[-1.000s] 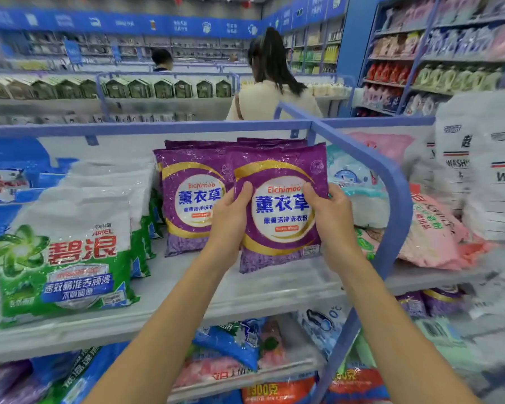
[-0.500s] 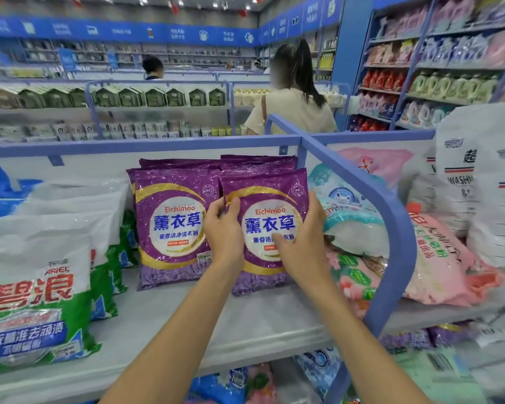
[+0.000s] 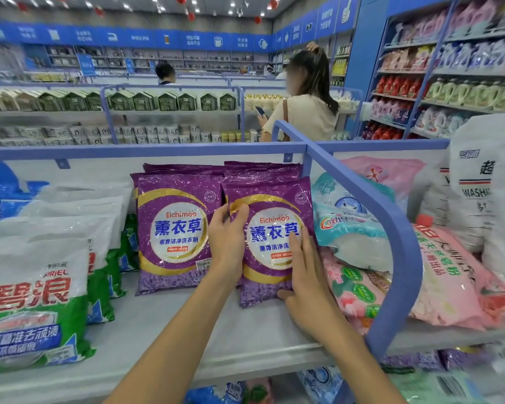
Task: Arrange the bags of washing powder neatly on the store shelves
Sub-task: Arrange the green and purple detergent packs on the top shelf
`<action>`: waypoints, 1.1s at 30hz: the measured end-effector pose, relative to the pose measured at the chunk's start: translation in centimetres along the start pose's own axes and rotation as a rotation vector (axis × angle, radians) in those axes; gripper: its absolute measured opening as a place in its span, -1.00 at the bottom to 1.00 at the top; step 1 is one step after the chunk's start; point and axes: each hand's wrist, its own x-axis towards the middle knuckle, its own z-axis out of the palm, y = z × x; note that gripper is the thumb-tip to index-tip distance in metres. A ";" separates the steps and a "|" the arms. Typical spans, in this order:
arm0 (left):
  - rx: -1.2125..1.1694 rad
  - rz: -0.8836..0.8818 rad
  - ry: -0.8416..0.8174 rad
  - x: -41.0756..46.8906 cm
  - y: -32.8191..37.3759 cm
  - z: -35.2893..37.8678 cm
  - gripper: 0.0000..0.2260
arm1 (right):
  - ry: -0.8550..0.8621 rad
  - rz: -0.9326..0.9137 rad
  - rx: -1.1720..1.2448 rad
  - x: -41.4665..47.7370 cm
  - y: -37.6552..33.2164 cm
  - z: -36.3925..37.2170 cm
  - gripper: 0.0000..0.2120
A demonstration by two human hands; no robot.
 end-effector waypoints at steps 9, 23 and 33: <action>0.619 0.041 -0.390 -5.7 -3.4 -5.7 -0.09 | 0.145 0.236 0.205 -2.3 -0.7 0.0 -0.07; 0.776 0.328 -0.265 -4.1 -4.4 -5.1 -0.24 | 0.212 0.204 0.049 0.6 -1.2 1.8 -0.08; 0.756 0.235 -0.267 -3.8 -3.8 -5.3 -0.31 | 0.210 0.173 0.122 0.1 -1.0 1.8 -0.12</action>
